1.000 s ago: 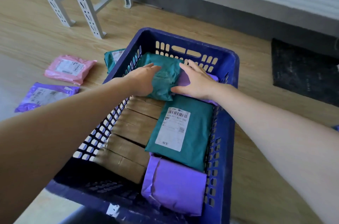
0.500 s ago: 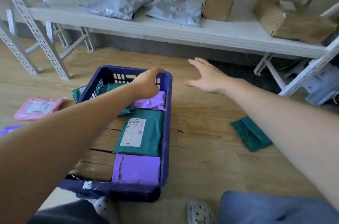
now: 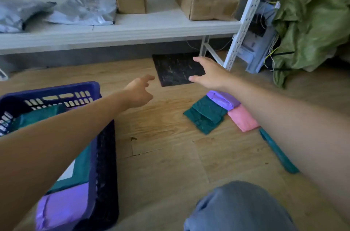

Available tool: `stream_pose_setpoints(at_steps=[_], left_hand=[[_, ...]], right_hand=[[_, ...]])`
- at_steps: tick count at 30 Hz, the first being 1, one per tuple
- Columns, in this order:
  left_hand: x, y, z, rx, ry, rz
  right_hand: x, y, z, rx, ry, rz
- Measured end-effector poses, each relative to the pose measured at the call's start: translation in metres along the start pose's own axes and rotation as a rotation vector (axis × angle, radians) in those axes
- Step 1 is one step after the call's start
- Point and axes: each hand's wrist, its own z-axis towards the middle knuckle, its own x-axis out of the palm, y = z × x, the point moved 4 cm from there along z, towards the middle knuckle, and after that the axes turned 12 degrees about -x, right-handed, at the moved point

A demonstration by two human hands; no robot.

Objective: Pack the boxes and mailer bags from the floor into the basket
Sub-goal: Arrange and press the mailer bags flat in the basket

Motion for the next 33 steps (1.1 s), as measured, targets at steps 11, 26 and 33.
stream_pose_setpoints(at_steps=[11,26,33], left_hand=[[0.147,-0.037,0.125,-0.095,0.191,0.038],[0.311,-0.002,0.270,-0.132,0.289,0.225],[0.337,0.028,0.299,-0.225,0.266,0.109]], right_hand=[[0.056,-0.194,-0.016,0.310,-0.111,0.210],[0.226,-0.366,-0.010,0.708,-0.283,0.462],[0.276,-0.366,-0.008,0.851,-0.485,0.661]])
